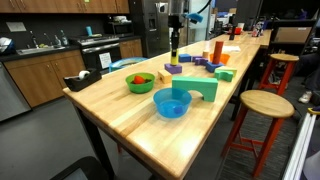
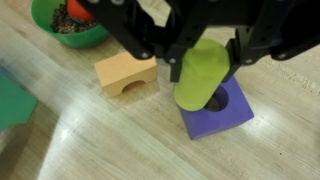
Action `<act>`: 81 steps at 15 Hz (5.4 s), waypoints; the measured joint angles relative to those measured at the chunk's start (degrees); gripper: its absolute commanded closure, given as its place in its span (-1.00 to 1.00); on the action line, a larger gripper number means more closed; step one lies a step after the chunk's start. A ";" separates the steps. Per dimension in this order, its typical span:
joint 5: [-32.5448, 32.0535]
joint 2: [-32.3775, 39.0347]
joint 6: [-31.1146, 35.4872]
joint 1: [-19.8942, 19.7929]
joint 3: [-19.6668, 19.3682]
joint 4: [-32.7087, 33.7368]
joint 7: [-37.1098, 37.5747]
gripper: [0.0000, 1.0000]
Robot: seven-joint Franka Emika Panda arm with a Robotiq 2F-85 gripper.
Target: Move the purple block on the left backwards and move the red and blue stacked blocks to the right then place the yellow cylinder in the purple block on the left.
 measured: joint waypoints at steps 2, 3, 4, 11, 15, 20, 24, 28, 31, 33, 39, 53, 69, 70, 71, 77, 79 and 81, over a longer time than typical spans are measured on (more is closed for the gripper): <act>0.00 0.43 0.03 0.00 0.13 0.59 0.00 0.68; 0.00 0.74 0.03 -0.02 0.13 0.96 0.00 0.68; 0.00 1.08 0.03 -0.09 0.13 1.37 0.00 0.68; 0.02 4.37 -0.05 -1.33 0.09 4.96 -0.03 0.68; 0.02 6.24 -0.34 -1.72 0.13 6.13 -0.19 0.68; 0.02 6.35 -1.00 -1.75 0.15 6.54 -0.24 0.68; 0.02 6.45 -1.02 -1.76 0.16 6.56 -0.24 0.68; -0.01 6.67 -1.09 -1.75 0.17 6.74 -0.22 0.68; -0.23 6.98 -1.09 -1.74 0.16 7.05 1.04 0.68; -0.46 7.23 -1.04 -1.73 0.14 7.32 3.28 0.68; -2.81 8.68 -0.92 -1.48 0.08 8.89 12.43 0.68; -3.30 13.03 -0.74 -2.85 -0.75 10.88 25.11 0.68; -3.60 14.89 2.33 -4.55 -0.88 10.94 26.26 -1.00; -3.77 14.82 2.30 -4.47 -0.88 10.92 26.31 -1.00; -3.95 14.75 2.27 -4.39 -0.88 10.90 26.42 -1.00; -4.87 11.26 2.16 -3.31 -0.71 7.34 27.37 -1.00; -4.87 9.08 2.15 -2.81 -0.62 5.37 27.47 -1.00; -4.87 6.81 2.15 -2.34 -0.60 3.55 27.53 -1.00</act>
